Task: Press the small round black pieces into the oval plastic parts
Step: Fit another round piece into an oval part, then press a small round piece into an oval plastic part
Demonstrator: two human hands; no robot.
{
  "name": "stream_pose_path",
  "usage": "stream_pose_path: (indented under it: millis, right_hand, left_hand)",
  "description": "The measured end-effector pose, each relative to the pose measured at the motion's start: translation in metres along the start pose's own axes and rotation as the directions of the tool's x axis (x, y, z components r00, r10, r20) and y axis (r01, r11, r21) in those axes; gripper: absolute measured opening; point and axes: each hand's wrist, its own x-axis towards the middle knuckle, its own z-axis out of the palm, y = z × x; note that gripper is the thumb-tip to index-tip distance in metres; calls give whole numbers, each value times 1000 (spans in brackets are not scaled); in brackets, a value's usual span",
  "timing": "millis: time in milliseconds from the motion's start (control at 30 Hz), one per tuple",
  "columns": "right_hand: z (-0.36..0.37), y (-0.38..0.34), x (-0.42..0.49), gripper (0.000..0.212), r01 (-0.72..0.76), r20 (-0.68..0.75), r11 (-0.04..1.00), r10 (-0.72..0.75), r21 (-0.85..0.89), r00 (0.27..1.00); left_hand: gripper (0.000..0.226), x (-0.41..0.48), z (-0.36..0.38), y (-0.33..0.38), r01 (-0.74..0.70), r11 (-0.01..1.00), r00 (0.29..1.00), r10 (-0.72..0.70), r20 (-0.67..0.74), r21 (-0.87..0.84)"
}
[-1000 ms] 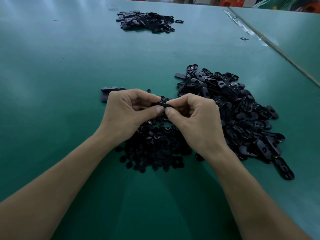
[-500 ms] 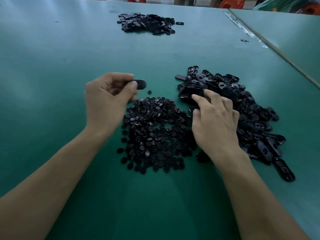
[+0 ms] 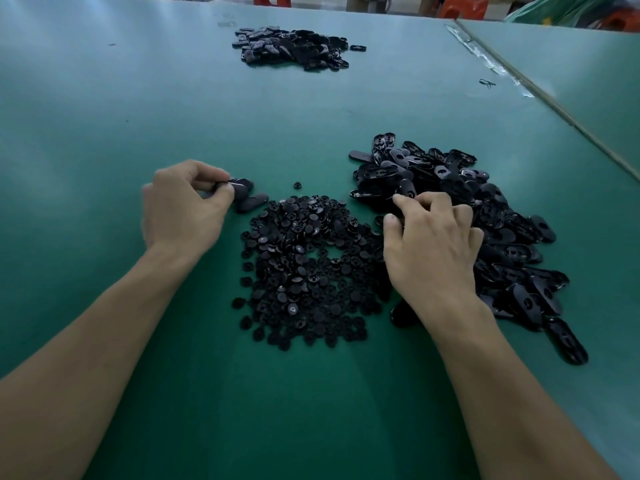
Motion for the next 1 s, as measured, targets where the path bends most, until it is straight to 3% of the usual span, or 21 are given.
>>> stream_pose_path:
  millis: [67, 233, 467, 700, 900, 1000]
  right_hand:
    - [0, 0, 0, 38, 11, -15, 1000, -11, -2, 1000]
    - [1, 0, 2, 27, 6, -52, 1000, -7, -23, 999]
    - [-1, -3, 3, 18, 6, -113, 1000, -3, 26, 994]
    - [-1, -4, 5, 24, 69, -193, 991, -47, 112, 980]
    - [0, -8, 2, 17, 289, -355, 873, -146, 392, 923]
    - [0, -12, -1, 18, 394, -398, 807, -219, 439, 891]
  left_hand:
    - [13, -1, 0, 1, -11, 998, 1000, 11, 12, 54]
    - [34, -1, 1, 0, -56, 991, 998, 59, -21, 123]
    - [6, -11, 5, 10, -236, 970, 971, 238, -34, 64]
    - [8, -32, 13, 28, -408, 910, 912, 410, 10, -69]
    - [3, -48, 15, 43, -387, 872, 896, 432, 99, -300]
    - [6, -56, 16, 51, -342, 844, 880, 442, 175, -414]
